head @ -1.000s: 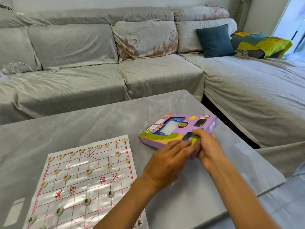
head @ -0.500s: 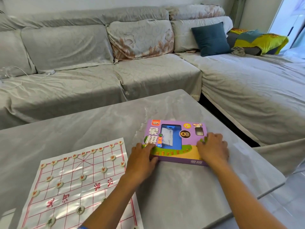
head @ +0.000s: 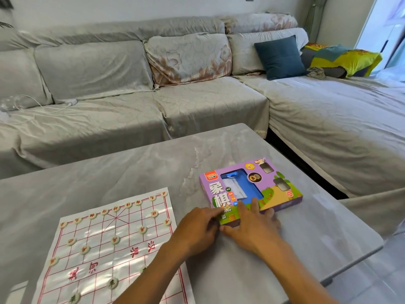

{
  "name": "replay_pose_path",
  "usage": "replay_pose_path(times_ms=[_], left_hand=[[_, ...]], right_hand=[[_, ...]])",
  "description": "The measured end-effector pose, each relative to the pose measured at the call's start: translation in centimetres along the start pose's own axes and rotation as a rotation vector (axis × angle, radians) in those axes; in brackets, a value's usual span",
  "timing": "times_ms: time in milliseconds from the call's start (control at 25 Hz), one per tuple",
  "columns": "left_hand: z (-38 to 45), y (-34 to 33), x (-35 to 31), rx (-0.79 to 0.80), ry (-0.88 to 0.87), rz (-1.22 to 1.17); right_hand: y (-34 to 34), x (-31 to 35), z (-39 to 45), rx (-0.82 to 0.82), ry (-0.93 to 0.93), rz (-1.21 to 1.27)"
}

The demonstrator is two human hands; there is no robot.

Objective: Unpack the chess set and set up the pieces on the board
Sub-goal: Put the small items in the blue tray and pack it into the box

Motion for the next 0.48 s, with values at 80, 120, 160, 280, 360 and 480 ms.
replay_pose_path(times_ms=[80, 120, 160, 280, 360, 480], left_hand=[[0.6, 0.7, 0.7, -0.044, 0.051, -0.002], [1.1, 1.0, 1.2, -0.071, 0.1, 0.01], [1.7, 1.1, 1.8, -0.095, 0.152, 0.039], [4.1, 1.4, 4.1, -0.064, 0.232, 0.238], [6.1, 1.6, 6.3, 0.064, 0.239, 0.323], [9.1, 2.5, 8.9, 0.268, 0.213, 0.362]], right_hand=[[-1.0, 0.6, 0.2, -0.07, 0.005, 0.024], [-1.3, 0.9, 0.7, -0.114, 0.011, 0.028], [-1.4, 1.2, 1.3, -0.153, 0.02, 0.017], [-0.9, 2.0, 4.0, -0.21, 0.054, -0.003], [-0.2, 2.5, 6.6, -0.225, 0.069, -0.02], [0.9, 3.5, 11.2, -0.28, 0.094, -0.061]])
Point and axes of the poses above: each hand's wrist, its own z-axis towards the middle knuckle, its own y-axis out of the back of the hand, x = y × z, the point moved 4 cm from there along z, towards the middle knuckle, and after that the axes turned 13 degrees about z, right-handed, at the moved point
